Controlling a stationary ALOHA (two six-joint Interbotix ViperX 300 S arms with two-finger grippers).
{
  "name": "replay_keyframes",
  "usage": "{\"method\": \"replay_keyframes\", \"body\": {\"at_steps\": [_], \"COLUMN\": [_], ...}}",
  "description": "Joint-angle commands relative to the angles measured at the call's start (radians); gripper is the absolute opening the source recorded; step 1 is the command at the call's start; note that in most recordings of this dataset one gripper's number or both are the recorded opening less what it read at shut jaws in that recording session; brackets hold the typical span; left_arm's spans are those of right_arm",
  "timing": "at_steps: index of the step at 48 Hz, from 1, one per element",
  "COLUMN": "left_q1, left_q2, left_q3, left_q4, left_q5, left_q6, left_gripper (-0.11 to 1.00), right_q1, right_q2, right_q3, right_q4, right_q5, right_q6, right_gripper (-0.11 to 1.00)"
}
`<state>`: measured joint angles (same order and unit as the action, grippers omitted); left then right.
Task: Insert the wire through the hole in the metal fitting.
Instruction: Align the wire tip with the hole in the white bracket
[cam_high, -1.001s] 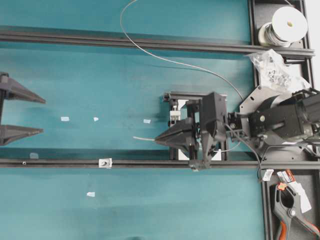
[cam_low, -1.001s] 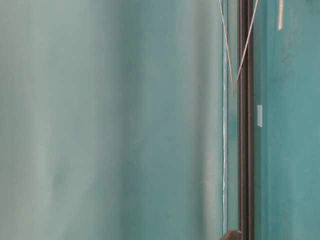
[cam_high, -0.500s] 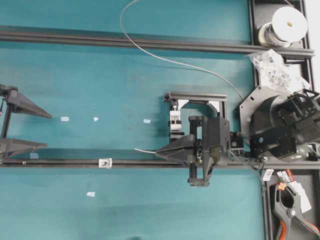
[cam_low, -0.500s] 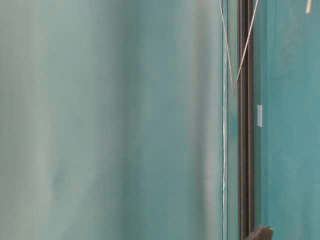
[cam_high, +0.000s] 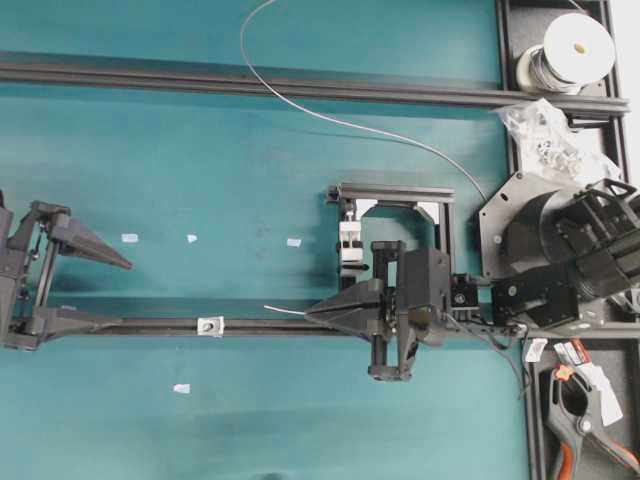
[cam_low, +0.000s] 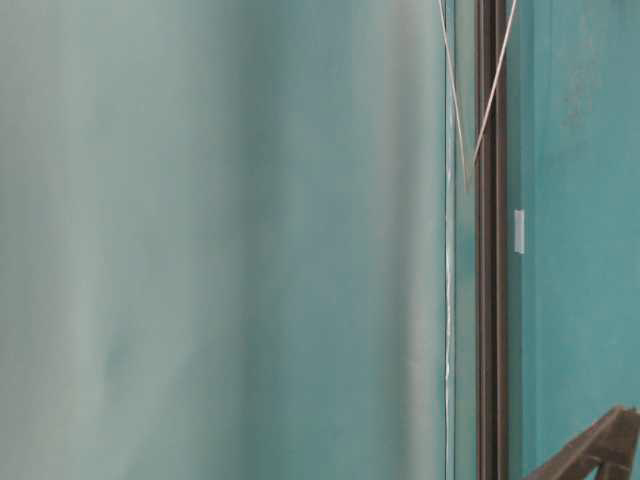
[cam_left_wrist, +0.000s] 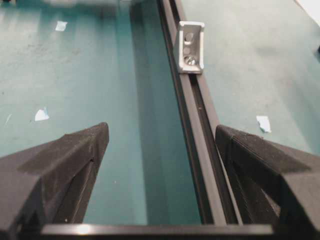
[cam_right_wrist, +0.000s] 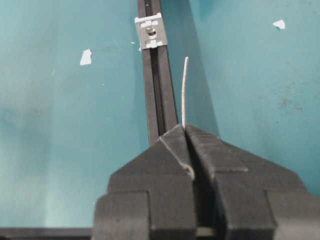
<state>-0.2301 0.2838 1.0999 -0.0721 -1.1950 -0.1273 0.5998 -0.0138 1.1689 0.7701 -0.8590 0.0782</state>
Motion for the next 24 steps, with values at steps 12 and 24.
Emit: {"method": "replay_keyframes", "body": {"at_steps": [12,24], "left_q1": [-0.017,-0.017], "left_q2": [-0.009,-0.009], "left_q3": [-0.008,-0.011], "left_q4": [-0.005,-0.003], "left_q5": [-0.014,-0.014], "left_q6": [-0.003,-0.003], "left_gripper": [0.78,0.79], "right_q1": [0.035,0.046], "right_q2": [0.078,0.124], "right_q3": [-0.023,-0.044], "right_q4": [0.002,0.002], "right_q5": [-0.137,-0.163], "right_q6": [0.0,0.018], "right_gripper": [0.0,0.0]}}
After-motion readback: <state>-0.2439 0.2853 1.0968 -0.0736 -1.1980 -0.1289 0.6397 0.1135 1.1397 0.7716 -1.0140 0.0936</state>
